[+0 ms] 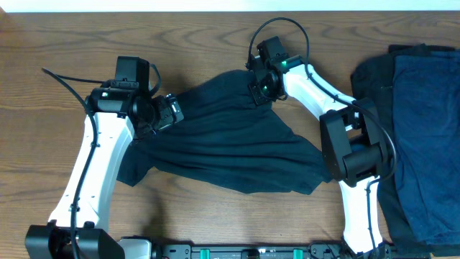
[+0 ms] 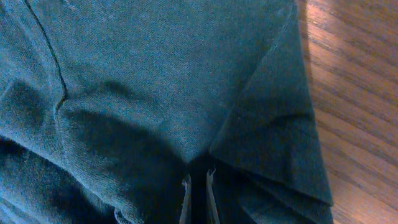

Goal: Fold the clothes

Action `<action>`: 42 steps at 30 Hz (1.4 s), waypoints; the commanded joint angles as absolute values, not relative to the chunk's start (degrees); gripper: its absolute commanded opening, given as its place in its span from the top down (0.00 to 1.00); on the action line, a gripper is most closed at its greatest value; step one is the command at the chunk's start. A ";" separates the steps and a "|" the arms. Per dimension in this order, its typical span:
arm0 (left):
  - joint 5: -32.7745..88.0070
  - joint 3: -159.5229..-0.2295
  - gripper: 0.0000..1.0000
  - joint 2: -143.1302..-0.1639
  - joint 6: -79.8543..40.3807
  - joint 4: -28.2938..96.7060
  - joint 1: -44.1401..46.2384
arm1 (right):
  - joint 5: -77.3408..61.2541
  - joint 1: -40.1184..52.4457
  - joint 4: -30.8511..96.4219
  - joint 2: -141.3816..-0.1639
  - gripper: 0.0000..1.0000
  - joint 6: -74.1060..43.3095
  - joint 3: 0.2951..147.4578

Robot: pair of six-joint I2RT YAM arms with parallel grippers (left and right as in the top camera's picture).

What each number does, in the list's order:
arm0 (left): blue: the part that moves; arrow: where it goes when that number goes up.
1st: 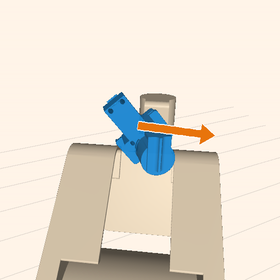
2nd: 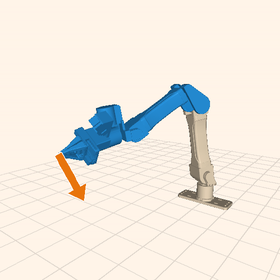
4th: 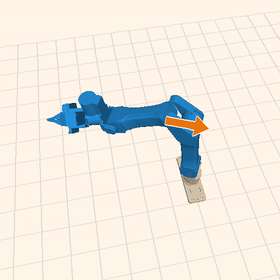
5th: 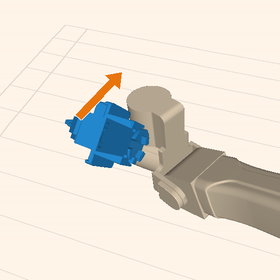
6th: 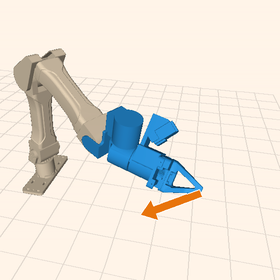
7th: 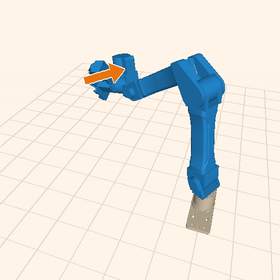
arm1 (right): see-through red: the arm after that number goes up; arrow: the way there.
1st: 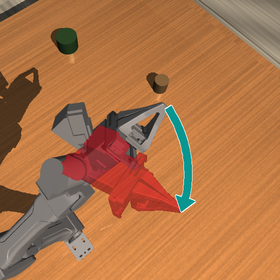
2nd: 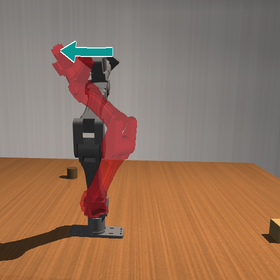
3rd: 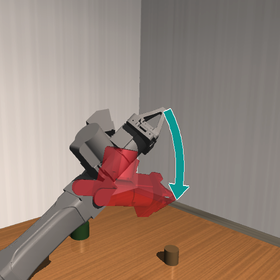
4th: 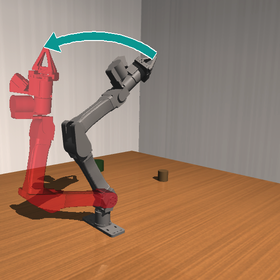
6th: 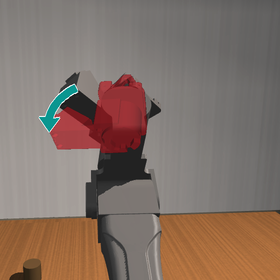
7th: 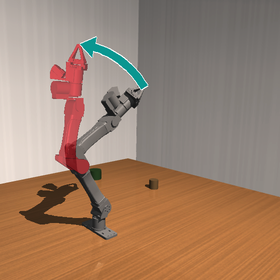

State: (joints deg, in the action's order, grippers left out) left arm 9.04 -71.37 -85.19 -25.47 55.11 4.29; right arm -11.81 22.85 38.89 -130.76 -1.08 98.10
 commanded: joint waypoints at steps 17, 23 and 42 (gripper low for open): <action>8.99 -71.42 0.02 -85.82 -25.15 55.24 4.36 | -4.23 23.16 29.08 -130.56 0.85 -2.35 97.65; 8.99 -71.42 0.02 -85.82 -25.15 55.24 4.36 | -0.23 23.05 26.70 -130.56 0.82 -3.86 97.65; 8.99 -71.42 0.02 -85.82 -25.15 55.24 4.36 | 9.87 19.79 19.90 -130.23 0.39 -7.46 99.04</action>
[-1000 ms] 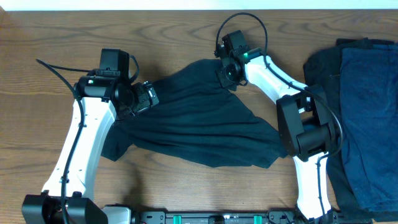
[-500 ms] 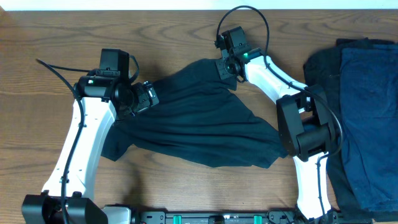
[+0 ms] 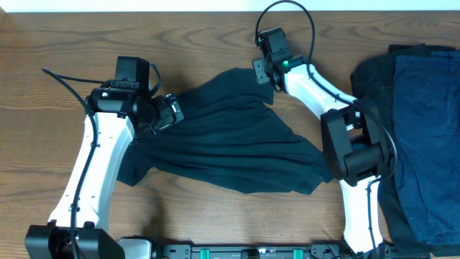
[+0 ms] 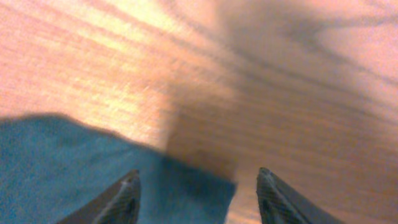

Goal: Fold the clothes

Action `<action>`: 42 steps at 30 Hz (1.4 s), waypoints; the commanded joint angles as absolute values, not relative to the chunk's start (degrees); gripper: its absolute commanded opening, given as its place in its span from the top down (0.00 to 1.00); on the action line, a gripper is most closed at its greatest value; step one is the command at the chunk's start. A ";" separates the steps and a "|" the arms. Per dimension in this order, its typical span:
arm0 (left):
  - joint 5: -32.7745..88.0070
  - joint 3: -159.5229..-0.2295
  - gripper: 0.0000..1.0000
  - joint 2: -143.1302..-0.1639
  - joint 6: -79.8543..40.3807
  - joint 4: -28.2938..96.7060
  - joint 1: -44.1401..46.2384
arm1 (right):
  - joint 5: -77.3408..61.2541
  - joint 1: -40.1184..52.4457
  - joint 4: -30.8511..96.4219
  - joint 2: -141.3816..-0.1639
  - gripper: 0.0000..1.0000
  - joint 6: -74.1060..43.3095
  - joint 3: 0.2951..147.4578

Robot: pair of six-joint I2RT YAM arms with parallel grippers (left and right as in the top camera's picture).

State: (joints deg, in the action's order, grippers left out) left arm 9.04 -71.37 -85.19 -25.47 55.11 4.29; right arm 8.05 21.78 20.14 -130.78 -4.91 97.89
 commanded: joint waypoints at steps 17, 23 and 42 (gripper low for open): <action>8.99 -71.42 0.02 -85.82 -25.15 55.24 4.36 | 2.83 17.30 53.41 -127.46 0.66 -10.26 112.81; 8.99 -71.42 0.02 -85.84 -25.15 55.24 4.36 | -6.44 17.80 59.94 -127.46 0.99 -10.28 112.62; 8.99 -71.42 0.02 -85.82 -25.15 55.24 4.36 | -3.20 26.55 41.56 -127.63 0.99 -22.90 102.04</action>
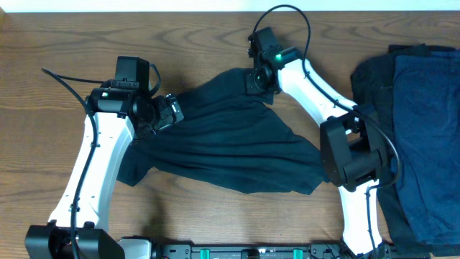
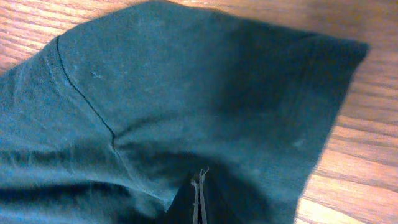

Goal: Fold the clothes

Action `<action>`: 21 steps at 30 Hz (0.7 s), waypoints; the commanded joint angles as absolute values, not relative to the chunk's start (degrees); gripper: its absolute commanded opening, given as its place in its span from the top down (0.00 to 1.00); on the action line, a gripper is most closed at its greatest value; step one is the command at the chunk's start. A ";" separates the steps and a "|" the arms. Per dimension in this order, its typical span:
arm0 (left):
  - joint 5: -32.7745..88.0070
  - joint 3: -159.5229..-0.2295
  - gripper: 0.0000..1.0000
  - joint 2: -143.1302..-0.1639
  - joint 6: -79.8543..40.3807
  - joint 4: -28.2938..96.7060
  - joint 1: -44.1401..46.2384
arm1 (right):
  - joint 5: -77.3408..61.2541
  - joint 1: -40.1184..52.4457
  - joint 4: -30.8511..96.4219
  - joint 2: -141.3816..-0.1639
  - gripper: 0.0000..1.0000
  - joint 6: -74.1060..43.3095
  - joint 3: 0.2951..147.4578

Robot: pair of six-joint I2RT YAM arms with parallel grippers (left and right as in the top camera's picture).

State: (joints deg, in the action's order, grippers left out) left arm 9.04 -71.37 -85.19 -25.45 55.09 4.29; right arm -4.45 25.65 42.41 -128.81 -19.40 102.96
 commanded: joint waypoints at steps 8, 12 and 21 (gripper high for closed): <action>8.99 -71.42 0.02 -85.82 -25.15 55.24 4.36 | -2.79 28.62 36.88 -131.50 0.99 -23.77 101.47; 8.99 -71.42 0.02 -85.82 -25.15 55.24 4.36 | -2.81 28.69 33.65 -135.11 0.99 -23.79 101.47; 8.99 -71.42 0.02 -85.82 -25.15 55.24 4.36 | -2.79 28.69 19.64 -142.39 0.99 -23.75 101.47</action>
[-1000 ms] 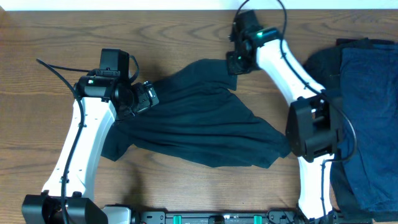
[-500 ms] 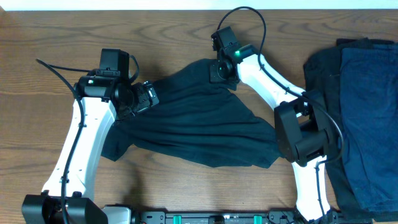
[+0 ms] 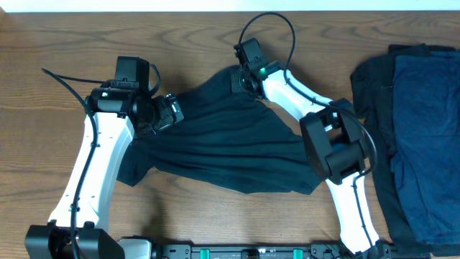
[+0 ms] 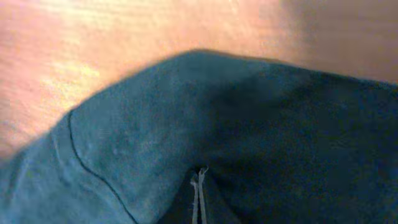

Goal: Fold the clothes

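A dark teal garment (image 3: 230,144) lies spread and rumpled across the middle of the table. My left gripper (image 3: 171,112) sits at its upper left edge, fingers closed into bunched cloth. At the garment's top corner my right gripper (image 3: 244,78) is shut on the fabric. In the right wrist view the thin fingertips (image 4: 199,180) are pressed together, with the garment (image 4: 155,143) draped over and around them and a seam running at the left.
A pile of dark and blue clothes (image 3: 420,122) lies along the right edge of the table, beside the right arm's base. Bare wood table (image 3: 65,50) surrounds the garment on the left, far and near sides.
My right gripper, still shut on the garment's top corner, has moved a little to the left, carrying the corner with it. The left arm has not moved.
My right gripper was first nearly shut in a fold near the garment's top right. Then it was open over bare wood at the cloth's edge. After that it was shut on the top corner, which now sits further left. The left gripper stayed at the left edge throughout.
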Action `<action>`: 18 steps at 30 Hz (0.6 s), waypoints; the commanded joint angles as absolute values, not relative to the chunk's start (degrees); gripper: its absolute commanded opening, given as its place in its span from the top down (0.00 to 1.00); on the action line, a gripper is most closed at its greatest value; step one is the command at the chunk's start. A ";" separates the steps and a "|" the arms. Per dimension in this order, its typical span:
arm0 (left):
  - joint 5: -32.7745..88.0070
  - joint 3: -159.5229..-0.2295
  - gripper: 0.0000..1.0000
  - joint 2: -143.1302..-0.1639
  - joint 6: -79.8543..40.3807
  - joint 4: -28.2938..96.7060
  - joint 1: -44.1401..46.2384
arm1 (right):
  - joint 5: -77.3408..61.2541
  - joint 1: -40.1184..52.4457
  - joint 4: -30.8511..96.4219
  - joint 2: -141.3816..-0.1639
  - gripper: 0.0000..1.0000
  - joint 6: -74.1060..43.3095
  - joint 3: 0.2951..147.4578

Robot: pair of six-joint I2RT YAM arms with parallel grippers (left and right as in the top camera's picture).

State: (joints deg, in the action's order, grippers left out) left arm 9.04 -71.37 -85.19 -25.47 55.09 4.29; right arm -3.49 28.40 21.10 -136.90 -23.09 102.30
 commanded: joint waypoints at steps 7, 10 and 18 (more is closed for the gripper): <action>8.99 -71.42 0.02 -85.82 -25.15 55.24 4.36 | -2.37 28.69 -1.34 -149.86 0.99 -23.73 101.51; 8.99 -71.42 0.02 -85.82 -25.15 55.24 4.36 | 1.17 28.69 -10.50 -152.40 0.99 -23.73 101.51; 8.99 -71.42 0.02 -85.82 -25.15 55.24 4.36 | 4.03 28.42 -24.88 -151.46 0.75 -15.86 102.91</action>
State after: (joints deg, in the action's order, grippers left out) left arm 9.04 -71.37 -85.19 -25.47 55.11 4.29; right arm 2.35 28.62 -24.80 -150.39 -20.97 103.07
